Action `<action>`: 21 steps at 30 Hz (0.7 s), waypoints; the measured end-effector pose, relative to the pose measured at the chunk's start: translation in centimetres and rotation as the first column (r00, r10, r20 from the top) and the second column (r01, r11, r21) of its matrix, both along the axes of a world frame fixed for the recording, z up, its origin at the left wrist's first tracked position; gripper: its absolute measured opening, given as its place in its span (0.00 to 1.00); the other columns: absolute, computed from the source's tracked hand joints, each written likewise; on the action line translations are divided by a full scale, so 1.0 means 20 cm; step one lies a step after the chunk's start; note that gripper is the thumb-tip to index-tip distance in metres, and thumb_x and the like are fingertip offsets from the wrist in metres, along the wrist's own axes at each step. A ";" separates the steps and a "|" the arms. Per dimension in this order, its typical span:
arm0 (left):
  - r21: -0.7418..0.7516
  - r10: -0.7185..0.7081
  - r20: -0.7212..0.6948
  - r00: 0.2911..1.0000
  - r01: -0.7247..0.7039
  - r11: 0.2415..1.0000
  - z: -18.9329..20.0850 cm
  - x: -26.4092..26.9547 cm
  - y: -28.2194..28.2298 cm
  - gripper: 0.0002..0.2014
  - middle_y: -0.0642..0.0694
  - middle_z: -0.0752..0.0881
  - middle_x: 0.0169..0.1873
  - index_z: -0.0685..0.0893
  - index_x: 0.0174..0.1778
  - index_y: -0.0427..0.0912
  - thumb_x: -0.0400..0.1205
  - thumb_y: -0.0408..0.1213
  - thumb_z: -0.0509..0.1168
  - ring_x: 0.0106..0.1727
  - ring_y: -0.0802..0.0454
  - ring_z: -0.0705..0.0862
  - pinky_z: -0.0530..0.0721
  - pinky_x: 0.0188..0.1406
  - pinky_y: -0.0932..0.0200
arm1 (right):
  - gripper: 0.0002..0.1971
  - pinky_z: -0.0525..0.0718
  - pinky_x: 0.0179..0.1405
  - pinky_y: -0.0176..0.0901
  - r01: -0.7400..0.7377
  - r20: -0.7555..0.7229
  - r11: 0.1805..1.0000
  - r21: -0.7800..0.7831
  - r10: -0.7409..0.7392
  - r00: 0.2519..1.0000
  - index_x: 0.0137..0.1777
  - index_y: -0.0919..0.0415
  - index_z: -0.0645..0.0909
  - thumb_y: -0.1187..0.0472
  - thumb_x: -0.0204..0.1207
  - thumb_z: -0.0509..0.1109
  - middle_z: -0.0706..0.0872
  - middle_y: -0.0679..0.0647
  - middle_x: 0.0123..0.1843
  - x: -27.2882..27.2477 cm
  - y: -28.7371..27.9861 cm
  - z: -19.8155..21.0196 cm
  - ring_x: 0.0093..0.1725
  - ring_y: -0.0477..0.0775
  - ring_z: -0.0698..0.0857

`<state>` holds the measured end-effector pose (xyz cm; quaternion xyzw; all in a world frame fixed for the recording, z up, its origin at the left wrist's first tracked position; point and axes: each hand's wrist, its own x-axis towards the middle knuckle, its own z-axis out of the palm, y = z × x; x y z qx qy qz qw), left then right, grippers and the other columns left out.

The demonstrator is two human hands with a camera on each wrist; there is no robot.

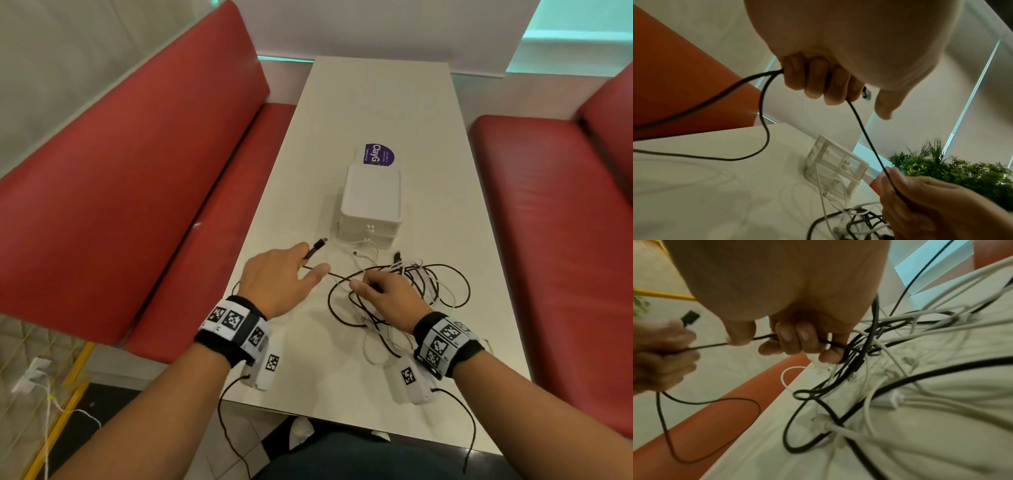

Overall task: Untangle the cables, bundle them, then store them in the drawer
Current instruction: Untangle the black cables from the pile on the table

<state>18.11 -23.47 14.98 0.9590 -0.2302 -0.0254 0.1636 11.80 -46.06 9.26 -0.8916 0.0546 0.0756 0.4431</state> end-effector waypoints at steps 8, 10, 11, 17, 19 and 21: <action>0.262 0.213 0.023 0.977 -0.211 0.942 -0.12 0.01 0.04 0.17 0.49 0.88 0.39 0.82 0.42 0.49 0.83 0.60 0.65 0.43 0.43 0.87 0.74 0.34 0.55 | 0.07 0.83 0.47 0.41 -0.127 0.174 0.988 -0.084 0.140 0.975 0.55 0.44 0.89 0.50 0.84 0.70 0.89 0.42 0.41 0.00 0.03 0.04 0.42 0.43 0.85; 0.312 0.198 0.063 0.978 -0.208 0.927 -0.14 0.02 0.07 0.16 0.46 0.89 0.42 0.81 0.51 0.48 0.84 0.58 0.65 0.44 0.42 0.88 0.71 0.34 0.55 | 0.09 0.85 0.41 0.46 -0.047 0.130 0.976 -0.213 0.076 0.989 0.50 0.47 0.90 0.46 0.82 0.70 0.85 0.44 0.31 0.03 0.00 0.05 0.34 0.43 0.82; 0.325 0.185 0.064 0.981 -0.196 0.925 -0.14 0.02 0.08 0.17 0.46 0.89 0.45 0.80 0.54 0.47 0.83 0.57 0.66 0.46 0.42 0.88 0.71 0.35 0.55 | 0.10 0.86 0.43 0.49 -0.037 0.092 0.968 -0.250 0.061 0.994 0.48 0.50 0.90 0.47 0.82 0.70 0.85 0.44 0.32 0.04 -0.02 0.06 0.34 0.43 0.82; -0.073 -0.099 -0.147 0.984 0.089 0.993 -0.14 -0.08 -0.08 0.09 0.46 0.82 0.49 0.74 0.55 0.43 0.83 0.40 0.66 0.50 0.47 0.82 0.79 0.48 0.51 | 0.10 0.84 0.42 0.50 -0.131 0.142 0.985 -0.114 0.147 0.979 0.47 0.50 0.90 0.48 0.83 0.70 0.87 0.47 0.36 0.07 0.08 0.05 0.37 0.47 0.83; -0.285 -0.077 -0.344 0.936 -0.026 0.958 -0.11 -0.12 -0.16 0.12 0.51 0.80 0.39 0.71 0.48 0.44 0.86 0.47 0.65 0.37 0.54 0.78 0.75 0.35 0.57 | 0.07 0.78 0.34 0.42 -0.053 0.210 0.998 0.020 0.048 0.976 0.47 0.47 0.88 0.49 0.83 0.70 0.84 0.49 0.29 0.06 0.13 0.06 0.29 0.45 0.77; -0.379 -0.034 -0.407 0.913 -0.134 0.916 -0.08 -0.10 -0.16 0.19 0.52 0.75 0.32 0.70 0.42 0.45 0.85 0.56 0.65 0.30 0.55 0.72 0.69 0.32 0.57 | 0.05 0.72 0.28 0.37 0.022 0.177 0.989 0.146 -0.048 0.983 0.49 0.48 0.82 0.49 0.84 0.70 0.77 0.52 0.26 0.04 0.12 0.07 0.26 0.46 0.71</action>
